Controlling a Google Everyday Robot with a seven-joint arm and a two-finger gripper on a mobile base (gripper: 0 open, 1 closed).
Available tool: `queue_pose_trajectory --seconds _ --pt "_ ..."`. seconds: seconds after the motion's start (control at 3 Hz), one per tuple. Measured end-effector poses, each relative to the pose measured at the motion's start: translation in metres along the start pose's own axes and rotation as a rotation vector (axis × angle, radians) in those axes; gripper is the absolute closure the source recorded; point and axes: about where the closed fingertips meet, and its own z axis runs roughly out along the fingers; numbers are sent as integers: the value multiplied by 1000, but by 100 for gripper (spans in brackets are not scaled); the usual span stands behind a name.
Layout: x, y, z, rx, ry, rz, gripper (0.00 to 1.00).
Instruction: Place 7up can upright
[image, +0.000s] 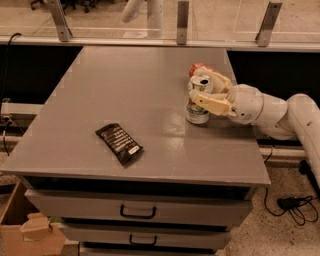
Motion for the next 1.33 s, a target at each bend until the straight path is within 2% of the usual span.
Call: queue_pose_trajectory --seconds 1.0,1.33 --pt "-2 1 -5 -6 0 0 12" --pt "-15 -9 -14 4 63 -31 0"
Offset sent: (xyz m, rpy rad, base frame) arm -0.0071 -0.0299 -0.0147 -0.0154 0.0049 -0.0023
